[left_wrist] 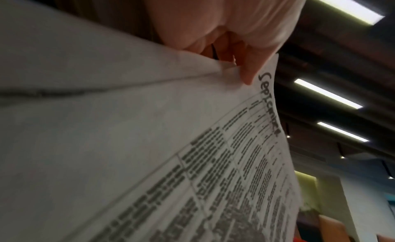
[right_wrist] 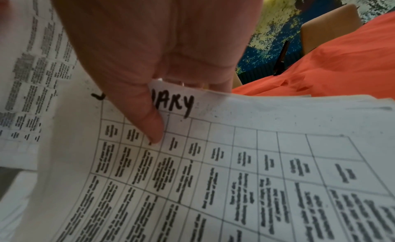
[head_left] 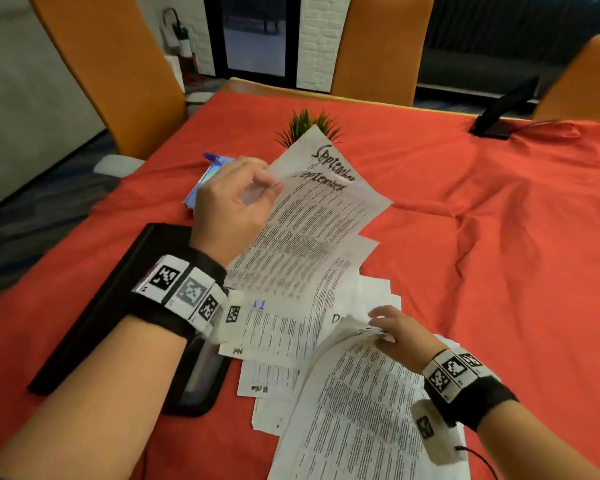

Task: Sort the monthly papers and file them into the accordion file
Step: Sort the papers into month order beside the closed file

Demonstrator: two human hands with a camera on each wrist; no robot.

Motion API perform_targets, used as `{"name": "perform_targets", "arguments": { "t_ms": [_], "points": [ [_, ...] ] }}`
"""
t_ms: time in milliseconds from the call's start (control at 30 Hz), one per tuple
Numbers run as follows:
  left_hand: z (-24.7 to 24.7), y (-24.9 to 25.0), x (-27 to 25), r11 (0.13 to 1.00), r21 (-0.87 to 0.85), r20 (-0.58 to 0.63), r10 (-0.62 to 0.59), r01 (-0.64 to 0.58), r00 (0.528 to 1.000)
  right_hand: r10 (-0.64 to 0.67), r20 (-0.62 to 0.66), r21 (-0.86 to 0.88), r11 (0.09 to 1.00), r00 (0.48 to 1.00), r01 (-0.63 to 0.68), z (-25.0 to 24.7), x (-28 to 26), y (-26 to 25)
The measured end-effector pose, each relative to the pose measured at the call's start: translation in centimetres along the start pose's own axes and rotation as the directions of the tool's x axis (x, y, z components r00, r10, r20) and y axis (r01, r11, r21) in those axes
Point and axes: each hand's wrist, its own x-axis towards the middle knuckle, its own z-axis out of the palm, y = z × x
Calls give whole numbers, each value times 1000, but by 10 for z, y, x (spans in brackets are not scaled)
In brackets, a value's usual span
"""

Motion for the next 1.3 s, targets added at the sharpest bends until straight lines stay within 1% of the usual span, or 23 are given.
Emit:
{"name": "perform_targets", "arguments": {
  "t_ms": [33,133,233,367,433,500,567,633,700,767,833,900,933,967,1067,1133,1200,1300],
  "points": [
    [-2,2,7,1000,1,-18,19,-19,1000,10,-7,-4,1000,1000,-10,-3,-2,-1],
    [-9,12,24,1000,-17,-80,10,-11,997,34,-22,23,999,999,-33,-14,-13,-6],
    [-12,18,38,1000,-11,-114,-7,5,994,-8,-43,54,998,999,10,-29,-27,-7],
    [-19,33,54,991,-98,-103,-99,89,990,-43,4,101,994,999,43,-64,-50,-13],
    [-24,45,62,971,-194,-138,-165,137,977,-57,25,111,992,998,54,-84,-63,-21],
    [-29,54,70,929,-319,-174,-252,187,952,-60,40,116,992,997,55,-104,-78,-31],
    [-29,55,73,862,-424,-159,-373,278,914,-65,59,114,992,996,58,-122,-93,-44],
    [-20,49,66,768,-490,-60,-501,412,863,-91,60,135,987,994,82,-135,-108,-58],
    [-2,35,49,723,-440,34,-578,532,815,-93,32,152,985,995,87,-145,-120,-67],
    [19,22,19,686,-355,115,-642,635,758,-75,52,162,985,996,65,-151,-131,-72],
    [39,12,-20,649,-289,191,-681,704,707,-58,115,116,992,992,45,-156,-140,-72],
    [58,6,-61,614,-214,264,-713,760,650,-20,130,77,997,991,10,-163,-146,-69],
    [66,1,-81,591,-173,309,-726,788,614,0,123,100,995,992,-12,-168,-146,-67],
    [71,-2,-99,576,-150,354,-727,803,588,16,127,140,990,992,-34,-171,-144,-65],
    [81,-4,-139,522,-131,454,-724,843,519,59,237,295,947,970,-130,-181,-121,-60],
    [84,-2,-153,472,-125,486,-738,873,469,103,293,333,921,950,-203,-176,-93,-55],
    [85,0,-159,429,-128,501,-750,894,431,147,327,269,933,934,-241,-153,-61,-46],
    [85,-7,-163,400,-81,549,-746,913,376,226,324,90,959,919,-268,-97,-15,-25]
  ]
}}
